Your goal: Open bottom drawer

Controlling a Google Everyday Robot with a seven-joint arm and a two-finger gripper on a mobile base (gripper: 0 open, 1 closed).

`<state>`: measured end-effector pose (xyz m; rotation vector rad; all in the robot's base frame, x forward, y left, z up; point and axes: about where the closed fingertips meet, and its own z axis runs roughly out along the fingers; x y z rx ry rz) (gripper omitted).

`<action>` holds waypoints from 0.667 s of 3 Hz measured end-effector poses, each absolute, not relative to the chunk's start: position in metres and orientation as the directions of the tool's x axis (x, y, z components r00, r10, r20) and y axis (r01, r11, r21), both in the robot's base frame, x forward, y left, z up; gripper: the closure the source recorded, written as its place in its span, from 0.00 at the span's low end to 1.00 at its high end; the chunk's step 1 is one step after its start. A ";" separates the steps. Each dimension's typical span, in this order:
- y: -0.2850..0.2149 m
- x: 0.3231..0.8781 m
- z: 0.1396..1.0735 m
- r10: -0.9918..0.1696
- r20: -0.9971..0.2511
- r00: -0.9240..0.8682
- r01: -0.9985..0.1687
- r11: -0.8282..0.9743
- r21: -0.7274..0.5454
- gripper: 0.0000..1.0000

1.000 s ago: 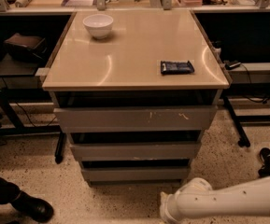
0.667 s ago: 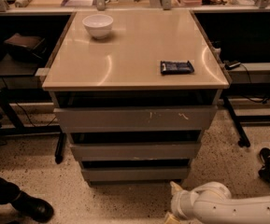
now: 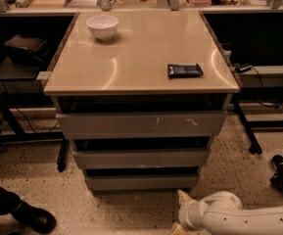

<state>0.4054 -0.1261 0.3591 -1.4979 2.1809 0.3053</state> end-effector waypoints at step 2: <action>-0.133 0.442 0.363 -0.814 -0.520 -0.259 -0.910 0.386 -0.152 0.00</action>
Offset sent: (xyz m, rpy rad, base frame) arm 0.0592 0.0019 0.0009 -0.0036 -0.1555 -0.0369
